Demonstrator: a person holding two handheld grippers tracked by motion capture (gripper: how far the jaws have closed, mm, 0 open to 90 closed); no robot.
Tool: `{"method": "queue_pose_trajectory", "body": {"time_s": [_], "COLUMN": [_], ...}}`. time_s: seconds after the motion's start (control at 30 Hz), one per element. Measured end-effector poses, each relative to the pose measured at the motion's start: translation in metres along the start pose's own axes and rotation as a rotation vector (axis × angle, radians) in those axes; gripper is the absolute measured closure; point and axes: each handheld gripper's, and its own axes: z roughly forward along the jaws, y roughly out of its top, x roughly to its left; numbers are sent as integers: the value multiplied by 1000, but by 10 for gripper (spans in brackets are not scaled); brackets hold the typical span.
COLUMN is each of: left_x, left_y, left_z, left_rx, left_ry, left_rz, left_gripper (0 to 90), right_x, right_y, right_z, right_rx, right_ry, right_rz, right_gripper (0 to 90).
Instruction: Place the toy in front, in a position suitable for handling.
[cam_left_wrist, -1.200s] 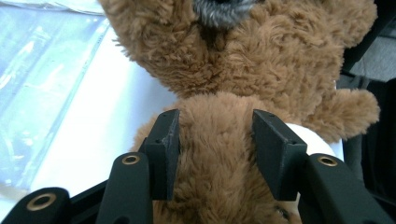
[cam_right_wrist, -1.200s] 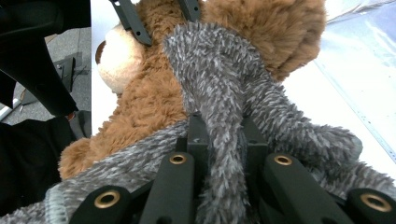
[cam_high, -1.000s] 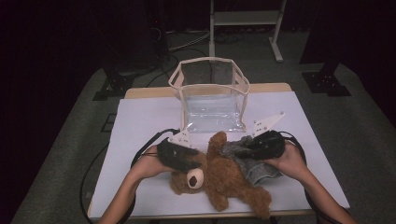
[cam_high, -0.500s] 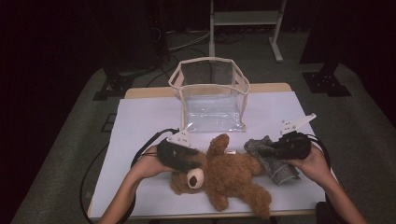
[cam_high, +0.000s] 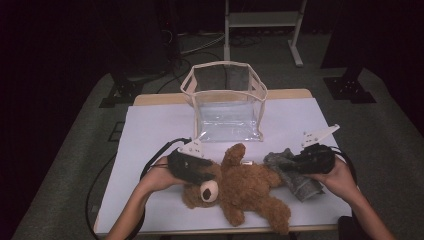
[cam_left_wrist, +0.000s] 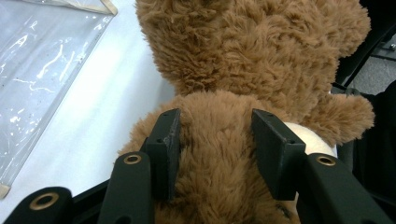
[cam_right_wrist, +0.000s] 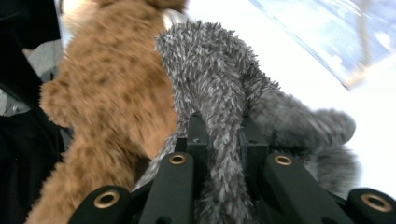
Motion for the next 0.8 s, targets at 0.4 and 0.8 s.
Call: {"method": "queue_pose_trajectory", "body": {"time_s": [0.4,0.8], "left_x": [0,1], "left_y": [3,2], "left_z": [1,1], "left_rx": [11,6], "left_ry": [2,1], "left_rz": [23,23], "left_gripper": [524,523], "right_x": [2,-6], "right_y": [30,47], "right_z": [0,25], "right_rx": [-20,17], "right_ry": [-7,24], "right_rz": [-43,-45], "right_gripper": [781,781]}}
